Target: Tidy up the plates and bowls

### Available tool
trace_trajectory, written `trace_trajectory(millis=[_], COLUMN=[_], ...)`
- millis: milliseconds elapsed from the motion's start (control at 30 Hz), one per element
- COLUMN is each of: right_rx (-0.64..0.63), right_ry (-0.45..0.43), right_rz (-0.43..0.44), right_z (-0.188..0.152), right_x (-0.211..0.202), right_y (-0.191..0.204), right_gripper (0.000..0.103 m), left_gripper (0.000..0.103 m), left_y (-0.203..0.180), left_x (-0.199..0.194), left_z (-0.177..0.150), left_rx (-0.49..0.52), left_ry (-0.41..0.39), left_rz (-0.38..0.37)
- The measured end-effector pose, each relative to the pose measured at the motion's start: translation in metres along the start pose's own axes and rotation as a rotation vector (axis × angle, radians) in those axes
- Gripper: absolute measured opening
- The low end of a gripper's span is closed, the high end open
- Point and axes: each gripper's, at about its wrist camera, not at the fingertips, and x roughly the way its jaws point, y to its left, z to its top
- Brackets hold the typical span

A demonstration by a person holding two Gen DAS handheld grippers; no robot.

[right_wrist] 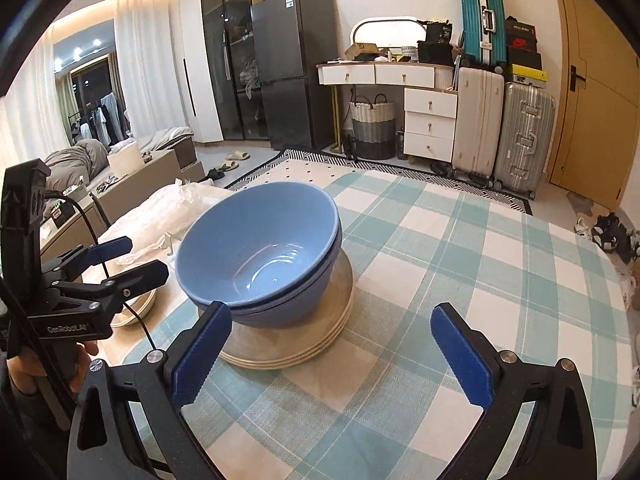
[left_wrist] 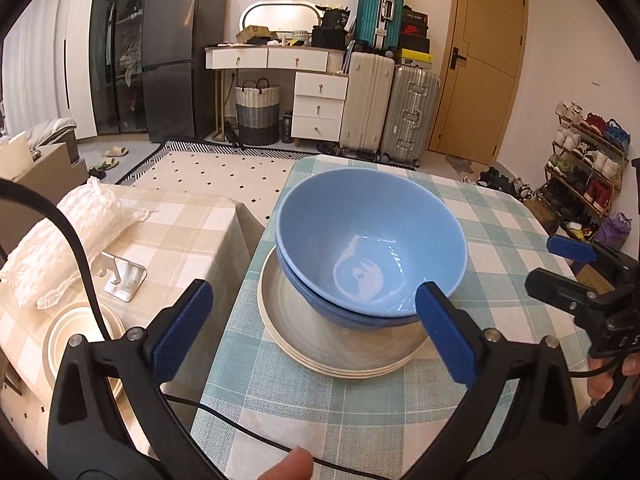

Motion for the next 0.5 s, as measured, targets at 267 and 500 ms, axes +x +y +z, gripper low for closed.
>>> trace_trajectory(millis=[267,500], right_rx=[0.028,0.023], right_ry=[-0.054,-0.123], right_rz=[-0.013,-0.083], right_z=[-0.021,-0.054], right_x=[-0.039,-0.070], right_y=[0.011,0.015], right_gripper=[0.102,0.102], left_gripper=[0.101,0.101], left_y=[0.002,0.004], left_x=[-0.018,-0.031], left_z=[-0.017,-0.037], left_rx=[-0.015,0.017], left_ry=[-0.047,-0.094], left_rz=[-0.027,-0.029])
